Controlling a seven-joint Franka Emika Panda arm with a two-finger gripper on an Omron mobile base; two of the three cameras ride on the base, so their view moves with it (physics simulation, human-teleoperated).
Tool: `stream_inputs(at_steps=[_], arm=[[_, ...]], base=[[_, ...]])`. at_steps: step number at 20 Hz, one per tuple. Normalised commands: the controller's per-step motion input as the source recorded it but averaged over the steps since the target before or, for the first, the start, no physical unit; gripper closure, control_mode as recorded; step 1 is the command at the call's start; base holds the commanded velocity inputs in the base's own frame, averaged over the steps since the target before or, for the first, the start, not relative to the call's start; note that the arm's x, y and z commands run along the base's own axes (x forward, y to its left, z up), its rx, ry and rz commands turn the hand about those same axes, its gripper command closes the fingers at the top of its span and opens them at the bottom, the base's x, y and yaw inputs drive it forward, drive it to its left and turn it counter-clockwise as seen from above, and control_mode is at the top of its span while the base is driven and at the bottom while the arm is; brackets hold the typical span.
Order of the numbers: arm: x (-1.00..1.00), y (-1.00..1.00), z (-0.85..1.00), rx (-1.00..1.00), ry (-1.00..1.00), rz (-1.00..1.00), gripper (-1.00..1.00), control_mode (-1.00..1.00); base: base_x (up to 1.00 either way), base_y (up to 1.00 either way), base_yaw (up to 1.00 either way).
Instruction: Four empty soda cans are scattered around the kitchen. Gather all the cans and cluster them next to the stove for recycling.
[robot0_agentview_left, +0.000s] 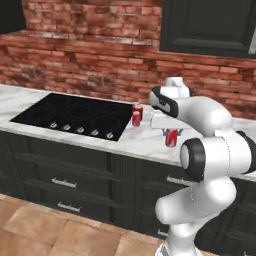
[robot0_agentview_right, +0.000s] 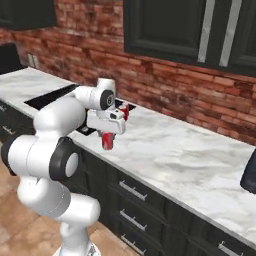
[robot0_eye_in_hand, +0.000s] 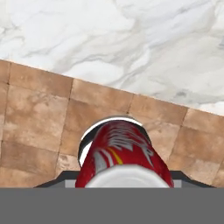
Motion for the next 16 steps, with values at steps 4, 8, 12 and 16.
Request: stream_inputs(at_steps=[4,8,12,16], arm=[[0.00,0.00,0.00,0.00,0.00,0.00,1.00,1.00],[0.00,0.00,0.00,0.00,0.00,0.00,1.00,1.00],[0.00,0.00,0.00,0.00,0.00,0.00,1.00,1.00],[0.00,0.00,0.00,0.00,0.00,0.00,1.00,1.00]], base=[[0.46,0.28,-0.46],[0.32,0.32,-0.42],[0.02,0.46,-0.21],[0.03,0.60,-0.15]])
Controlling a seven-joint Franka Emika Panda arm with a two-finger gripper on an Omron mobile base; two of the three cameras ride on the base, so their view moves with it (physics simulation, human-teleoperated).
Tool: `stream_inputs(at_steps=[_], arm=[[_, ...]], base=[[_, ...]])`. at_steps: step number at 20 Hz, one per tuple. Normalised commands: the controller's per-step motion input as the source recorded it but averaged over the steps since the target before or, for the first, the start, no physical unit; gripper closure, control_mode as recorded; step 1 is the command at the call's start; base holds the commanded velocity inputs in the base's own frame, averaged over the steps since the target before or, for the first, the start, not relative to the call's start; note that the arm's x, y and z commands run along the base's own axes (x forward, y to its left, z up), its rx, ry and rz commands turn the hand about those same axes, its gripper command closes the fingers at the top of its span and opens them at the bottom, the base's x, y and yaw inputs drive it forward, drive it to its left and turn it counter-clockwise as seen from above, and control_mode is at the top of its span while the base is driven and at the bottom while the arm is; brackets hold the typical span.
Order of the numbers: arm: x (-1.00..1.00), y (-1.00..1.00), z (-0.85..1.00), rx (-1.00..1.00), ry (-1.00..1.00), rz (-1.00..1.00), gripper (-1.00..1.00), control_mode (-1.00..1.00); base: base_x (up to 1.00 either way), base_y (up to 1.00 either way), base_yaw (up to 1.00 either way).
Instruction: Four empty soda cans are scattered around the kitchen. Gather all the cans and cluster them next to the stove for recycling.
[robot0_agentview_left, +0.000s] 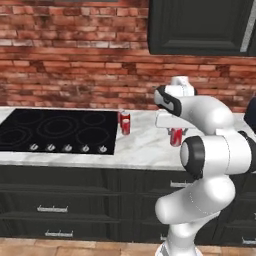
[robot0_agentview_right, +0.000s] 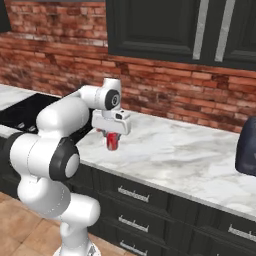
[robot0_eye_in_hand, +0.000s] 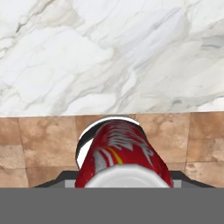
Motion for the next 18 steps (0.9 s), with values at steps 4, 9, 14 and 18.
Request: stream_inputs(at_steps=[4,9,14,18], arm=[[0.00,0.00,0.00,0.00,0.00,0.00,1.00,1.00],[0.00,0.00,0.00,0.00,0.00,0.00,1.00,1.00],[0.00,0.00,0.00,0.00,0.00,0.00,1.00,1.00],[0.00,0.00,0.00,0.00,0.00,0.00,1.00,1.00]], base=[[0.22,0.66,-0.13],[0.29,0.50,-0.18],[0.43,0.25,-0.26],[0.28,0.16,-0.27]])
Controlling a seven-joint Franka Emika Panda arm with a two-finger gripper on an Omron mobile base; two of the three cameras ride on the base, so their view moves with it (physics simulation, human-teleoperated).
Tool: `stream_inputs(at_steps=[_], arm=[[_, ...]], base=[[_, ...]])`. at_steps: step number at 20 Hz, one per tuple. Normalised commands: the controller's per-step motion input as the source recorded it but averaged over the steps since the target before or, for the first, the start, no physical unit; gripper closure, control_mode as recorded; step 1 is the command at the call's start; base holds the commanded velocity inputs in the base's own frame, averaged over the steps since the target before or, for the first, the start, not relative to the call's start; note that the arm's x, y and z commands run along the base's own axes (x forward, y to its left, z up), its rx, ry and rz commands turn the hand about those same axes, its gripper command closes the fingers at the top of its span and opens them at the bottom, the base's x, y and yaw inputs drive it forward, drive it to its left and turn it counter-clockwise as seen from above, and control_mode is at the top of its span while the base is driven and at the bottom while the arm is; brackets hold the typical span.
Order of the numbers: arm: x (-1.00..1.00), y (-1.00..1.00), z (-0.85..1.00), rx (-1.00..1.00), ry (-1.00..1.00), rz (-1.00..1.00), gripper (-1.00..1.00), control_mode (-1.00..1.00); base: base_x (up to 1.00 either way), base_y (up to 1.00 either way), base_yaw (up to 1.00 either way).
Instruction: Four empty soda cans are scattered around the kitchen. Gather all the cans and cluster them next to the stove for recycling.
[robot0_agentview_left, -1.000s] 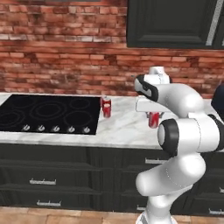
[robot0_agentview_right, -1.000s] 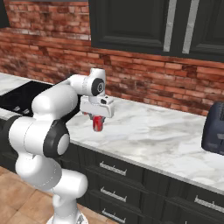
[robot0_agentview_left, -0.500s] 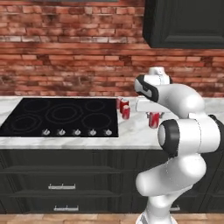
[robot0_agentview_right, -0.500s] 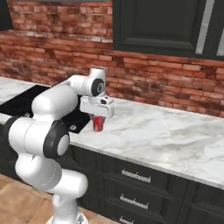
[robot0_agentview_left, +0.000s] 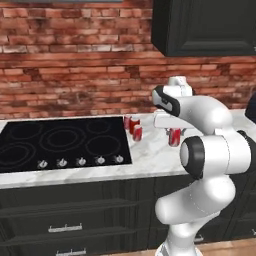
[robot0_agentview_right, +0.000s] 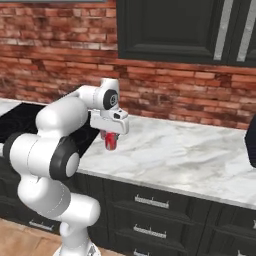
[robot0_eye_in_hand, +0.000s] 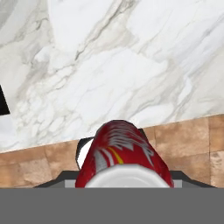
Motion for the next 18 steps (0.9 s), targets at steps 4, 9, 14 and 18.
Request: stream_inputs(at_steps=[4,9,14,18], arm=[[0.00,0.00,0.00,0.00,0.00,0.00,1.00,1.00],[0.00,0.00,0.00,0.00,0.00,0.00,1.00,1.00],[0.00,0.00,0.00,0.00,0.00,0.00,1.00,1.00],[0.00,0.00,0.00,0.00,0.00,0.00,1.00,1.00]], base=[[0.21,0.34,-0.30],[0.27,0.56,-0.23],[0.35,0.63,-0.07],[0.65,0.18,0.00]])
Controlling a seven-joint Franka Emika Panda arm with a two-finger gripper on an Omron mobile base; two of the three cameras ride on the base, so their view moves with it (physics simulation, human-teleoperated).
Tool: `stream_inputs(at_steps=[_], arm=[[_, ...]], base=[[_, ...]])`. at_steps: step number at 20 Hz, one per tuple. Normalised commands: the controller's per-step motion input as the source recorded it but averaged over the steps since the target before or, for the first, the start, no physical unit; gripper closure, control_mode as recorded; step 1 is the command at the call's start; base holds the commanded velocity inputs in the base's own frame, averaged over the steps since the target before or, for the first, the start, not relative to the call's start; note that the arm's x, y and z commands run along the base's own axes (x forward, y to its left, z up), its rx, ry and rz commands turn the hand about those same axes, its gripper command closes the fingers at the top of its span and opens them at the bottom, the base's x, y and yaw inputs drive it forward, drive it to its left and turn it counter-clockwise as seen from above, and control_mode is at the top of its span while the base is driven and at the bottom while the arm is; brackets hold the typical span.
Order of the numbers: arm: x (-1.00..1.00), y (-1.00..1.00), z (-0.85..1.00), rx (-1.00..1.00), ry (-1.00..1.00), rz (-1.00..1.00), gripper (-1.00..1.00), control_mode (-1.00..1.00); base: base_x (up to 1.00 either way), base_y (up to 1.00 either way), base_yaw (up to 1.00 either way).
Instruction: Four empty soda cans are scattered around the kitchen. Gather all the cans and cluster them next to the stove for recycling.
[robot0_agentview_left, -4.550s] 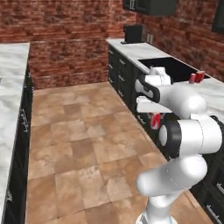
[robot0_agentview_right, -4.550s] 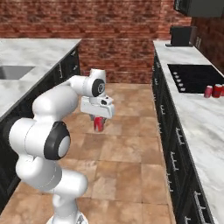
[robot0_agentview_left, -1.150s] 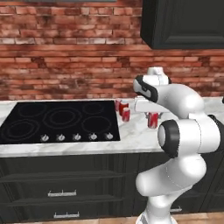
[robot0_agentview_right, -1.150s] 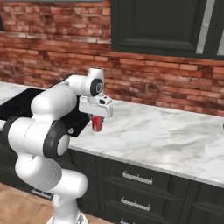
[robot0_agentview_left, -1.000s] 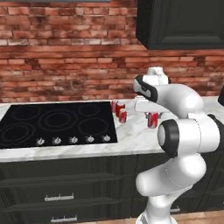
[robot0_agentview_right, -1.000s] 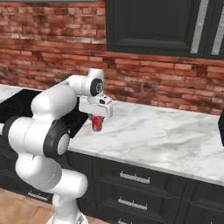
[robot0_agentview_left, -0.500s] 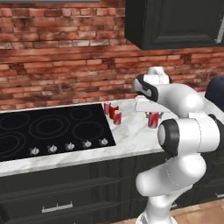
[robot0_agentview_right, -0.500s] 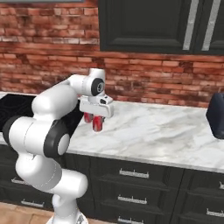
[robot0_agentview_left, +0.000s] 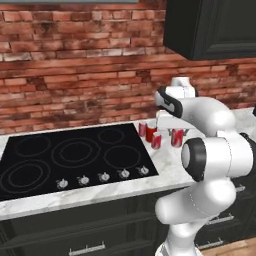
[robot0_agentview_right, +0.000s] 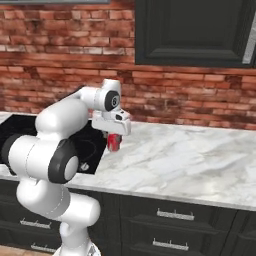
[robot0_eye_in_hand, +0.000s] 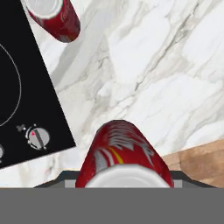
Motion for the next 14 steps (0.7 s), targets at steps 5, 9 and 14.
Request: stream_inputs(at_steps=[5,9,14], arm=[[0.00,0.00,0.00,0.00,0.00,0.00,1.00,1.00],[0.00,0.00,0.00,0.00,0.00,0.00,1.00,1.00],[0.00,0.00,0.00,0.00,0.00,0.00,1.00,1.00]], base=[[0.51,0.01,0.00],[0.08,0.00,0.00],[0.04,0.02,0.00]])
